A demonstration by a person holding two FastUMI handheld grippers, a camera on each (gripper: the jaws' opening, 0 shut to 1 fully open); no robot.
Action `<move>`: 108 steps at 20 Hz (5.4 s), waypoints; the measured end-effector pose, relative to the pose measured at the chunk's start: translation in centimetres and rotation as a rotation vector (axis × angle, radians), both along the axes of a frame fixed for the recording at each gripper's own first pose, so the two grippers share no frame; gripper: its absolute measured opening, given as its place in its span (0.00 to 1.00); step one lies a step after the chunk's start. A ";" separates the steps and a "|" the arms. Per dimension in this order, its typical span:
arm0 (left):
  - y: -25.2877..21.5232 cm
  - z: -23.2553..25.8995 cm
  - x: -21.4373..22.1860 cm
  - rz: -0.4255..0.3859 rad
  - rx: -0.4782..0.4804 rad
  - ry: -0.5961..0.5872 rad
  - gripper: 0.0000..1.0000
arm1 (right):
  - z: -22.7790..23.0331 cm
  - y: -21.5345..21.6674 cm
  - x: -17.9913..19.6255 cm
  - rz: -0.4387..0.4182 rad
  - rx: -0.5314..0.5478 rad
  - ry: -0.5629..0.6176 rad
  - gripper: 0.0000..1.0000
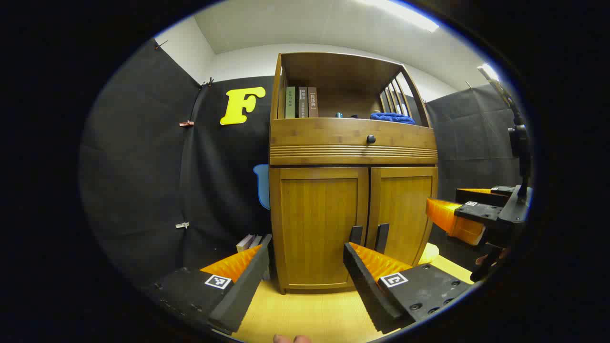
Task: Open the right door of the double-door shoe cabinet with the right hand, and open the left door with the left hand.
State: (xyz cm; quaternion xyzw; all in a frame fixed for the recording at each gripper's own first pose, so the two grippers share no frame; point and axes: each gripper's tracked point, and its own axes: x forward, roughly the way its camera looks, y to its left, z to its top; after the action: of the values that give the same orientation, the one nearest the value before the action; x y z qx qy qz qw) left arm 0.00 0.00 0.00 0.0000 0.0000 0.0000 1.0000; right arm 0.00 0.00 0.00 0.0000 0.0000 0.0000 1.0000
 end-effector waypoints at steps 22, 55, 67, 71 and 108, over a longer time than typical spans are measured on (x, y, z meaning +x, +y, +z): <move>-0.9 0.6 0.7 -0.068 0.017 -0.042 0.97 | -7.8 -0.8 8.2 -0.015 0.057 0.105 0.98; 0.7 -5.1 4.2 -0.087 -0.023 0.090 0.98 | -19.3 -0.4 19.9 -0.002 0.053 0.313 0.23; -5.2 -3.8 3.4 -0.095 -0.031 0.055 0.99 | -19.1 -1.4 19.7 0.110 0.105 0.305 0.23; -7.5 -3.4 3.1 -0.093 -0.004 0.055 0.98 | -19.2 -1.8 20.0 0.130 0.110 0.317 0.23; -14.7 -5.5 13.7 0.008 0.031 0.100 0.96 | -15.5 -8.8 21.8 -0.132 0.138 0.149 0.65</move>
State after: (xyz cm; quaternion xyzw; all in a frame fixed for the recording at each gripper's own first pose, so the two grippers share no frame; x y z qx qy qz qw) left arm 13.74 -14.72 -5.51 0.0154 0.0500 0.0039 0.9986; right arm 21.76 -8.85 -15.50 0.0688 0.0742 -0.0659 0.9927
